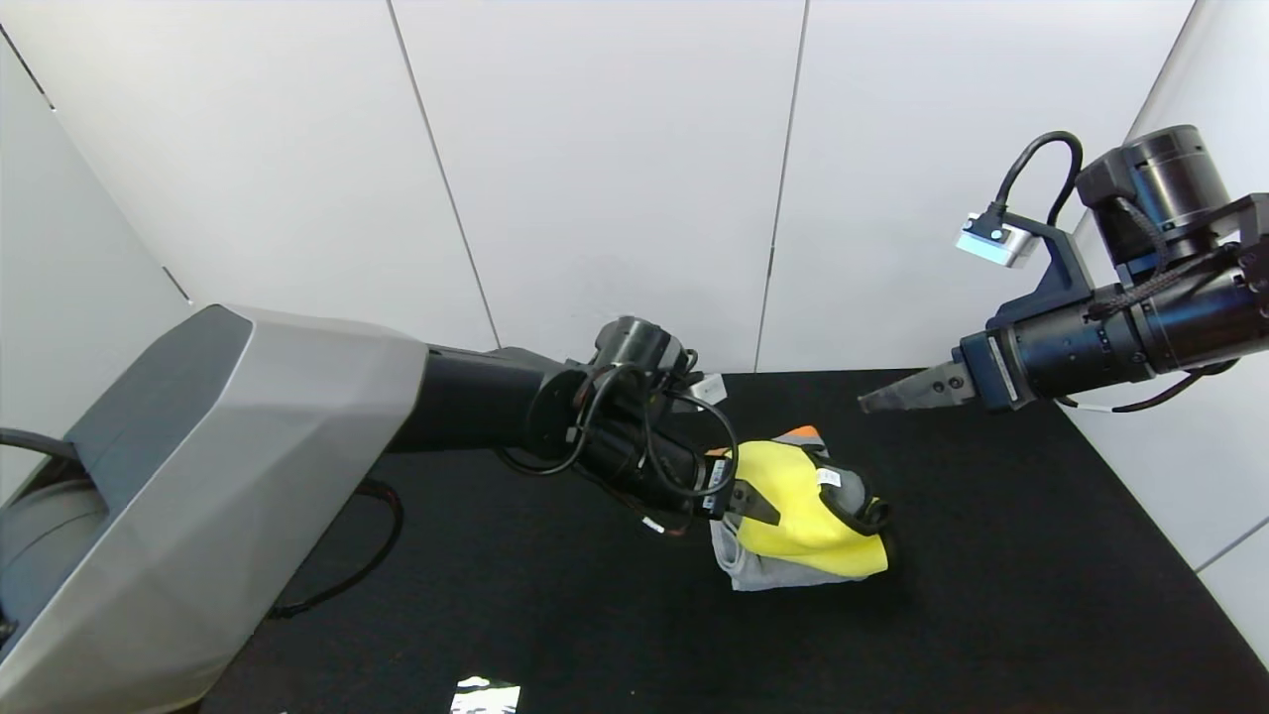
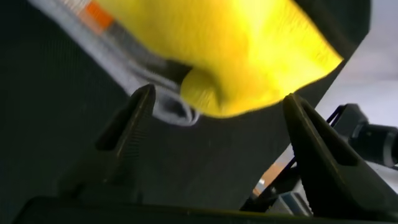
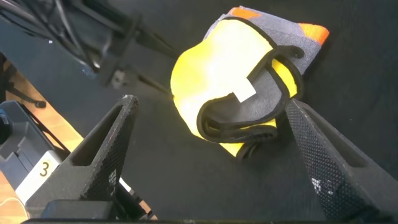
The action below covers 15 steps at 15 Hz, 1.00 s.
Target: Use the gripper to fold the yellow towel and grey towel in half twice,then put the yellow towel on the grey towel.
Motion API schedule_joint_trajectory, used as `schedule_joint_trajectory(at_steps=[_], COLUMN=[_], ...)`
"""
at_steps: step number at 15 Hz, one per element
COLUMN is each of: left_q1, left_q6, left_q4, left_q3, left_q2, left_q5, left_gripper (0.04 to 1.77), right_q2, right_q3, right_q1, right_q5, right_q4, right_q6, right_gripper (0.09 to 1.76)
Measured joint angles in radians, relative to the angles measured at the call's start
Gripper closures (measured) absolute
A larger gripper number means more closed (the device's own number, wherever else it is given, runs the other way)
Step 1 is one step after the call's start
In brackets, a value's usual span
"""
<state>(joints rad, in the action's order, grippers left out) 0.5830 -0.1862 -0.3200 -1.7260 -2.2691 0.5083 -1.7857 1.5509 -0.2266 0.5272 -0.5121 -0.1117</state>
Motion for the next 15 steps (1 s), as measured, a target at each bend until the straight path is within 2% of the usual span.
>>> schedule_joint_trajectory(at_steps=[4, 7, 11, 15], left_q1=[-0.037, -0.05, -0.058, -0.092], left_q6=[0.062, 0.099, 0.107, 0.107], left_q4=[-0.115, -0.197, -0.216, -0.199], left_q3=[-0.011, -0.011, 0.002, 0.046], left_q2=[0.056, 0.108, 0.171, 0.226], left_q5=[-0.067, -0.14, -0.269, -0.309], left_gripper=[0.24, 0.19, 0.15, 0.13], right_q2=[-0.001, -0.002, -0.005, -0.01], right_q3=[0.0, 0.0, 0.0, 0.001], right_q1=[-0.002, -0.002, -0.002, -0.001], right_q5=[0.0, 0.0, -0.002, -0.013], right_q4=[0.0, 0.0, 0.002, 0.003], right_q6=[0.0, -0.001, -0.003, -0.002], right_gripper=[0.14, 0.14, 0.14, 0.14])
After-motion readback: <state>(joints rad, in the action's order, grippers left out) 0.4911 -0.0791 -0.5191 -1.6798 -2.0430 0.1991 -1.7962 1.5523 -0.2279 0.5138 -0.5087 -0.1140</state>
